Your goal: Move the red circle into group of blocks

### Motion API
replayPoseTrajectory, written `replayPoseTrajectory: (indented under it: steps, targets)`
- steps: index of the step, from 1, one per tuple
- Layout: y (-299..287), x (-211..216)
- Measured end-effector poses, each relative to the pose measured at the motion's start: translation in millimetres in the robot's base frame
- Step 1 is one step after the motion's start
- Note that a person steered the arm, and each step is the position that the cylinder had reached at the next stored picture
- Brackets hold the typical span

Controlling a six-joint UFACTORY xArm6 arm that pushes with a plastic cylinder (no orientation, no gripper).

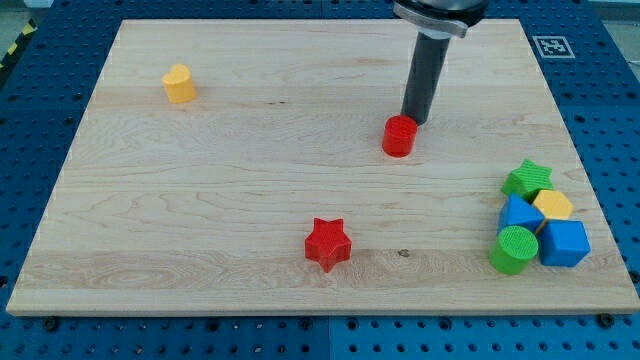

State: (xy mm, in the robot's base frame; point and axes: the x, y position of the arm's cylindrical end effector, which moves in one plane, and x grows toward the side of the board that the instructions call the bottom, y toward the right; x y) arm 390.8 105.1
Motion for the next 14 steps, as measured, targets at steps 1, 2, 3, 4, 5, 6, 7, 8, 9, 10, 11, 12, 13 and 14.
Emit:
replayPoseTrajectory:
  steps: [1,2,3,4,5,6,7,8,9,10,11,12,13,14]
  targets:
    - [-24,0]
    - [-33,20]
    - [-15,38]
    - [-12,53]
    - [-12,59]
    - [-25,59]
    - [-36,59]
    - [-39,64]
    - [-39,82]
    - [-28,88]
    - [-11,90]
    - [27,104]
    - [67,127]
    - [70,117]
